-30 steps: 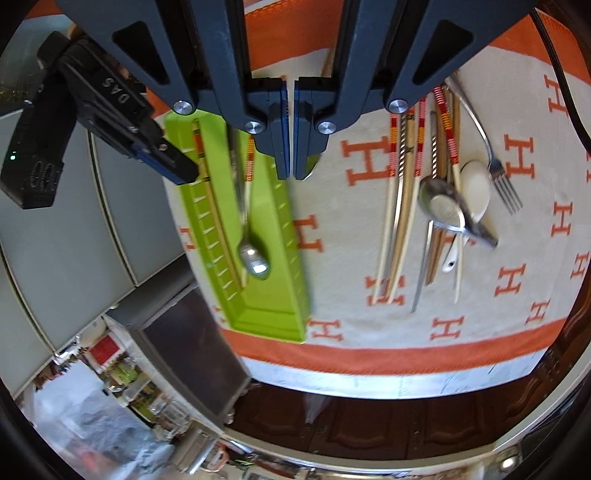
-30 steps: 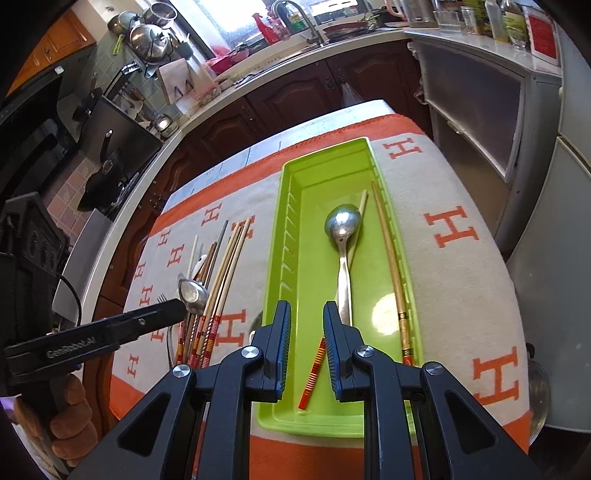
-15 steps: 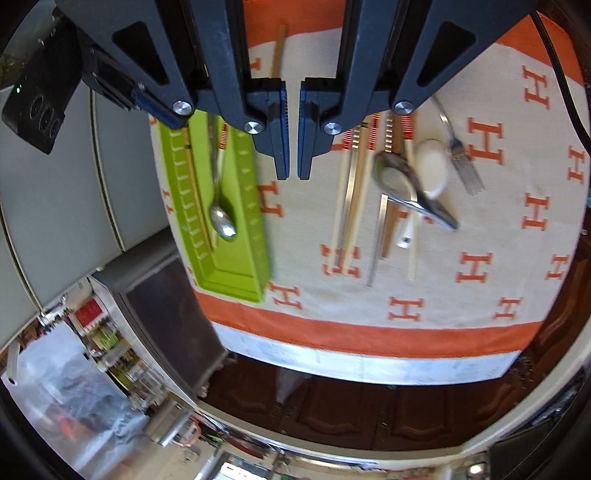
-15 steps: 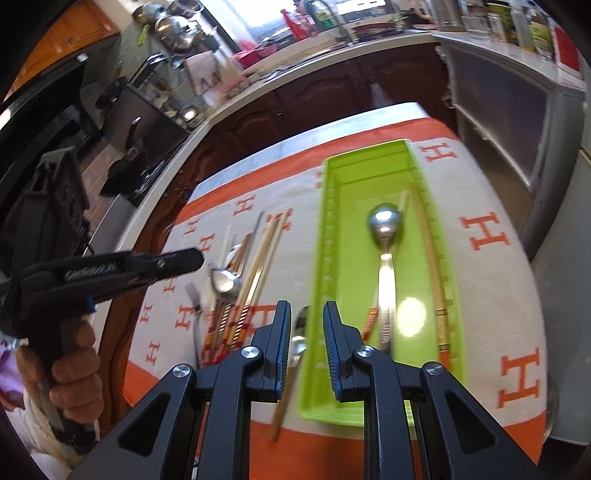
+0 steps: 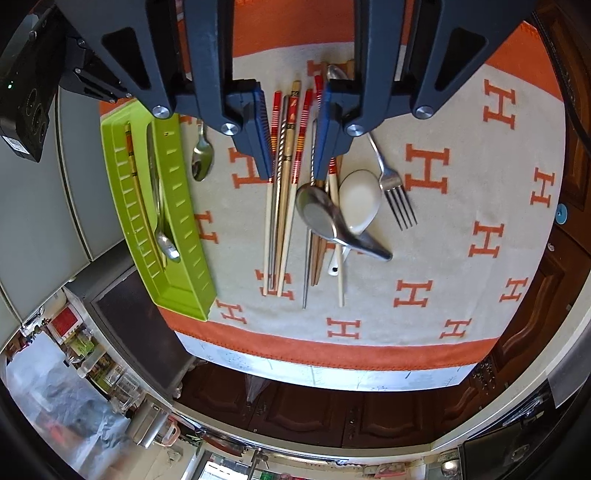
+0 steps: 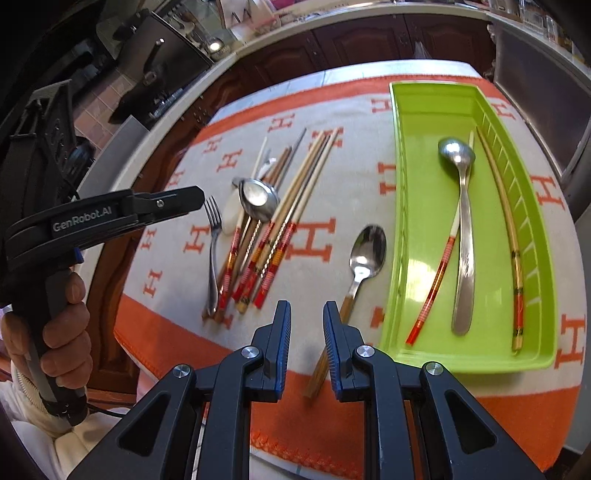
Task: Organize utensils
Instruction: 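Grasp the wooden-handled spoon beside the tray with the right gripper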
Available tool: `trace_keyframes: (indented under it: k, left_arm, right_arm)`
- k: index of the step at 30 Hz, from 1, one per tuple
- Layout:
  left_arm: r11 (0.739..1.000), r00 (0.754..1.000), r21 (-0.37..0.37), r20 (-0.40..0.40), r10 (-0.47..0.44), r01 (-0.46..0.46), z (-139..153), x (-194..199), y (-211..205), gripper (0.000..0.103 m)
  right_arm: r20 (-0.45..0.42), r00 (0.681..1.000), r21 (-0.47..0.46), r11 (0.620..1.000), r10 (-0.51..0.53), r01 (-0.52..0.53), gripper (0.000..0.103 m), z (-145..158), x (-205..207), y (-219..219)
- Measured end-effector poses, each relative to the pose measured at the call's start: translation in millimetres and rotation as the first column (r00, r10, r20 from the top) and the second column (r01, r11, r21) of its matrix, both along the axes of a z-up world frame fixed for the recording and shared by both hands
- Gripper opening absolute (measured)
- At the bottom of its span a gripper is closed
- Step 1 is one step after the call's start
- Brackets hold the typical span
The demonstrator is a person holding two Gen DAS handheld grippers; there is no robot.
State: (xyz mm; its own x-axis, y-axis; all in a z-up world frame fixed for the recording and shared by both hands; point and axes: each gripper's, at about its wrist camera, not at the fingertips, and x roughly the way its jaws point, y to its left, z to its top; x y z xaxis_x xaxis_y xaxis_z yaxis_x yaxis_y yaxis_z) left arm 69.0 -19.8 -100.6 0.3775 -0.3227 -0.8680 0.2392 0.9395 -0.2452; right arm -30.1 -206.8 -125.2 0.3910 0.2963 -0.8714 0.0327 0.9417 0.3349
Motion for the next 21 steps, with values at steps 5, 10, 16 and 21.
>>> trace_keyframes:
  k: [5,10,16,21]
  left_arm:
    - [1.000,1.000,-0.024,0.013,-0.003,0.003,-5,-7,16,0.033]
    - [0.999,1.000,-0.035,0.021,-0.014,0.015,-9,-9,30,0.034]
    - [0.998,1.000,-0.061,0.002,0.001,0.000,-17,-8,51,0.034]
    - [0.997,1.000,-0.076,-0.022,0.014,-0.016,-25,-8,64,0.034]
  right_arm:
    - [-0.049,0.997,-0.109,0.993,-0.054,0.048,0.020,-8,3,15]
    - [-0.080,0.990,-0.185,0.977,-0.120,0.103,0.021,-19,11,25]
    - [-0.118,0.969,-0.232,0.955,-0.217,0.186,0.021,-39,22,23]
    - [-0.082,0.970,-0.275,0.941,-0.228,0.198,0.021,-45,30,28]
